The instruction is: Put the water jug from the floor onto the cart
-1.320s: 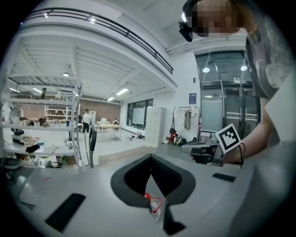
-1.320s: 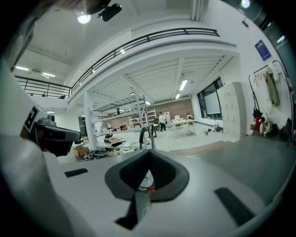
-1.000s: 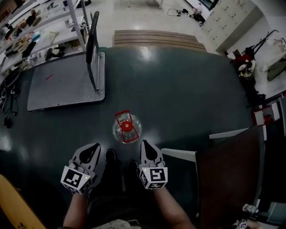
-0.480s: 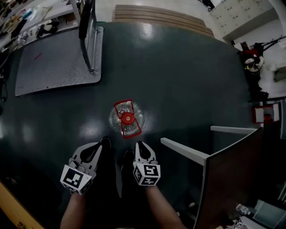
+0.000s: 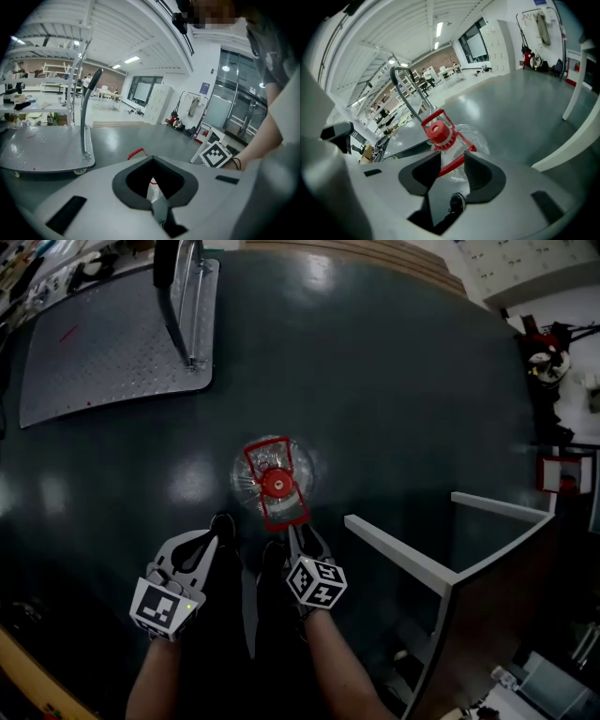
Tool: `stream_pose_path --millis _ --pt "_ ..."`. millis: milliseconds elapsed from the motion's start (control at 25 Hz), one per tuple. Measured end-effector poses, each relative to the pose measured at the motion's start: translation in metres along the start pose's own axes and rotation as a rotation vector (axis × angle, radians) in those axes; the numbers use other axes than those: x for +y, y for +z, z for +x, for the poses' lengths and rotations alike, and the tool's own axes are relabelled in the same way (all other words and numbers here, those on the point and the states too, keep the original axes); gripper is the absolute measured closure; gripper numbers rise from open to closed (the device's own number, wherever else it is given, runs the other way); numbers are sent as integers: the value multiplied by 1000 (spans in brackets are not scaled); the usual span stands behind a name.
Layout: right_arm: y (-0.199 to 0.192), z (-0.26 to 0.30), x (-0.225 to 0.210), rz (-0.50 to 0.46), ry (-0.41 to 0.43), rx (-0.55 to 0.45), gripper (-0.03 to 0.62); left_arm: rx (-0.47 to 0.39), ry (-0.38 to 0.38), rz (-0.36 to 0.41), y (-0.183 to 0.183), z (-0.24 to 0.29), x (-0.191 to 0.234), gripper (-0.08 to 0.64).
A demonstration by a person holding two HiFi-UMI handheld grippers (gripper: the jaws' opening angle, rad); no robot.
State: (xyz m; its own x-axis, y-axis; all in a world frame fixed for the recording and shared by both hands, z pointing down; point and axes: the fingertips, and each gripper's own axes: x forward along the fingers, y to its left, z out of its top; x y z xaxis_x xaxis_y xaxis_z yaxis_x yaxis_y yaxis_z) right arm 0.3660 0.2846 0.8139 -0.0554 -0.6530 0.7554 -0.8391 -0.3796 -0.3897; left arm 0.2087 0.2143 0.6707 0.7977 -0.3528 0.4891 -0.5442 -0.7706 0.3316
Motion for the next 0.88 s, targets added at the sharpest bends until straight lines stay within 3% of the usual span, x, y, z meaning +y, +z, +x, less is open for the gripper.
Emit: stream_pose_path --millis 320,480,680,880 --pt "-12 21 -15 178 -83 27 437 25 -3 -24 -11 16 18 552" --pt "-14 21 -18 283 -86 25 422 44 -11 -21 -20 19 17 552" --pt "-17 36 -23 315 -88 48 422 53 -19 -40 -18 24 12 552" --pt "-8 50 -26 430 -88 76 439 62 -14 -46 -18 27 15 552"
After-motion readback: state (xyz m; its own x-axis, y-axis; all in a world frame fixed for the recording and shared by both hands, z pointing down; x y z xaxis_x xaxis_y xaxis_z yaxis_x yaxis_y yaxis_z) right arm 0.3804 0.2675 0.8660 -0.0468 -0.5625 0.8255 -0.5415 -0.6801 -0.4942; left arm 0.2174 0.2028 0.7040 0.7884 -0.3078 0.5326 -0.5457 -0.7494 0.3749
